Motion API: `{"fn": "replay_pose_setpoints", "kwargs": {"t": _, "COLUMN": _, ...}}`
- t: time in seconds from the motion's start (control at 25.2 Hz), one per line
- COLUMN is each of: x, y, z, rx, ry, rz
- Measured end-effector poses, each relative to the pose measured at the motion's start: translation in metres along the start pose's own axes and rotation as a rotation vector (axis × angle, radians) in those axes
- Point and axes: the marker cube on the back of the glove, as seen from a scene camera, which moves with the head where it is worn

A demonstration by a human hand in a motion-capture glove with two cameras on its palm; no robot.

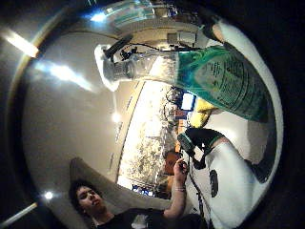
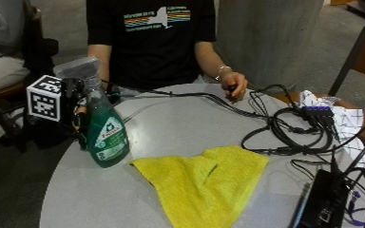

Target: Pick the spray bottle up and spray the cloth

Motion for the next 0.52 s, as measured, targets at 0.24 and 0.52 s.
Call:
{"fn": "replay_pose_setpoints", "kwargs": {"t": 0.24, "x": 0.004, "y": -0.017, "z": 0.013, "rx": -0.015, "ry": -0.010, "rz": 0.004}}
{"fn": "replay_pose_setpoints", "kwargs": {"t": 0.52, "x": 0.006, "y": -0.038, "z": 0.028, "rx": -0.037, "ry": 0.000, "rz": 0.016}}
